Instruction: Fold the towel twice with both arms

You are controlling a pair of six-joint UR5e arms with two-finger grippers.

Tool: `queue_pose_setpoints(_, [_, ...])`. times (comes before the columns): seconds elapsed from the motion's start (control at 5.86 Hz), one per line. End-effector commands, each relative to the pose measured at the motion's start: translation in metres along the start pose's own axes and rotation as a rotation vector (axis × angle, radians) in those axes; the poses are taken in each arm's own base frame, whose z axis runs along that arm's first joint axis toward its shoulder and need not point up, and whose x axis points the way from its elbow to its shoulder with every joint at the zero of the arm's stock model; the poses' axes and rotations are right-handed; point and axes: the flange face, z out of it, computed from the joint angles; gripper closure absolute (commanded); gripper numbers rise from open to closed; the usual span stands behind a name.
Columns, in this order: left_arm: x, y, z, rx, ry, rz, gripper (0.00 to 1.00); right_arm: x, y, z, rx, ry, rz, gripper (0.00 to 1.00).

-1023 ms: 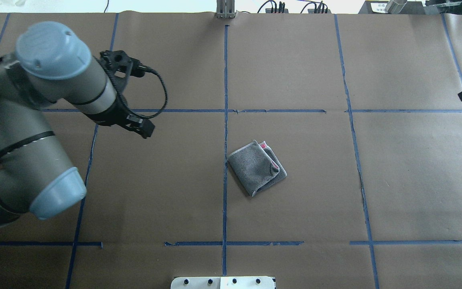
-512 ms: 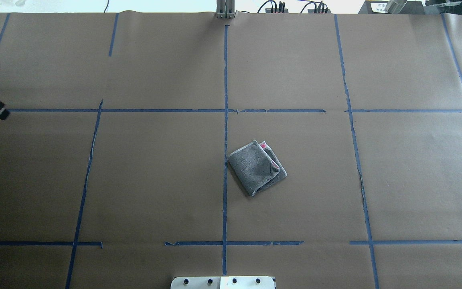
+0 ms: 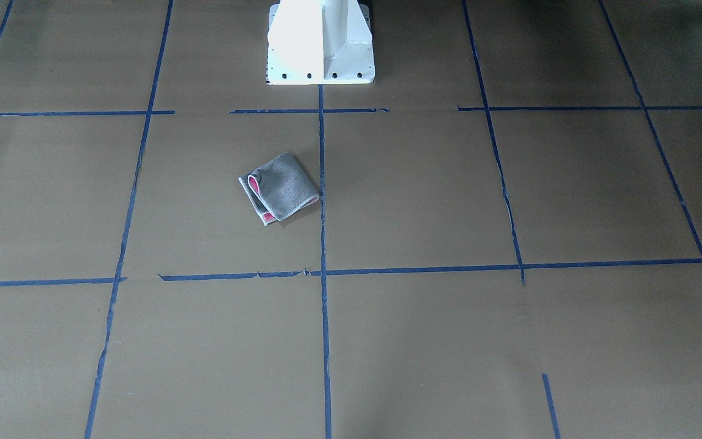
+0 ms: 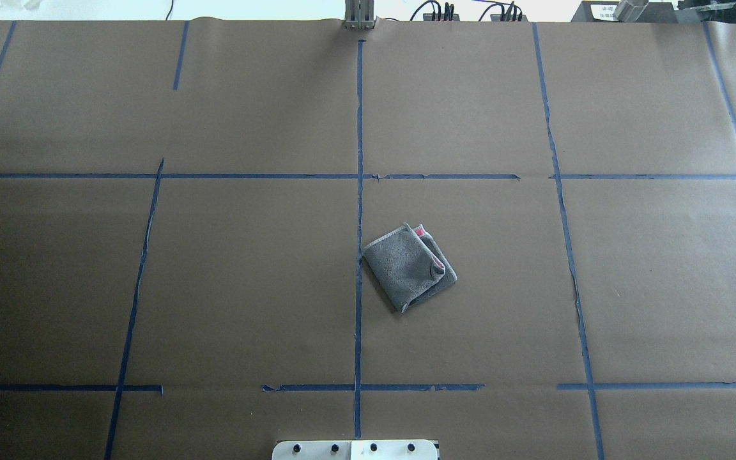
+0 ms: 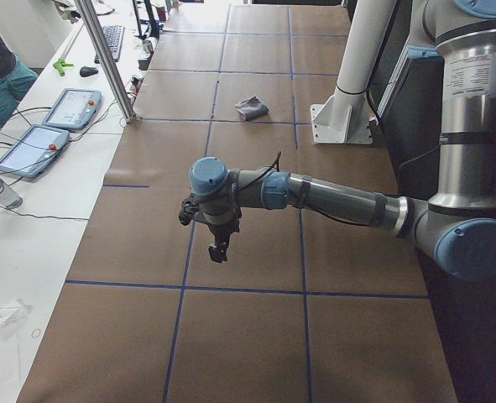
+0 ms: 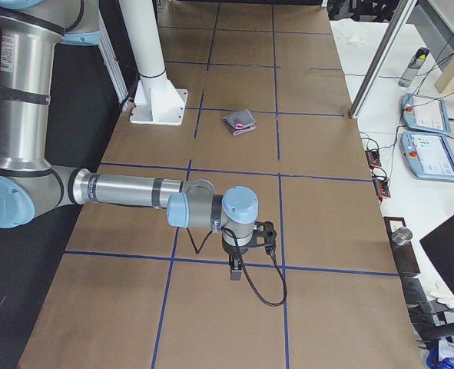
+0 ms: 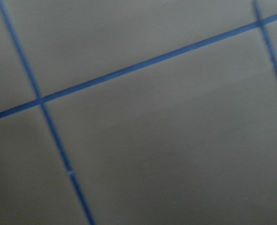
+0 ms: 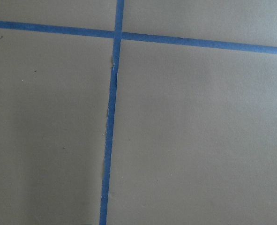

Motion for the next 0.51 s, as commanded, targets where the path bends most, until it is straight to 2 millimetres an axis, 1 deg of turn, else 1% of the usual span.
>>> queue_pose_setpoints(0.0, [-0.046, 0.027, 0.01, -0.015, 0.009, -0.085, 0.0, 0.001, 0.004, 0.002, -0.003, -0.012, 0.004, 0.0])
queue_pose_setpoints(0.17, [-0.053, 0.041, 0.015, -0.018, 0.02, -0.113, 0.0, 0.0, 0.005, 0.004, -0.005, -0.043, 0.008, 0.0])
queue_pose_setpoints(0.34, [-0.053, 0.039, 0.015, -0.024, 0.018, -0.125, 0.0, -0.002, 0.006, 0.004, -0.004, -0.058, 0.007, 0.0])
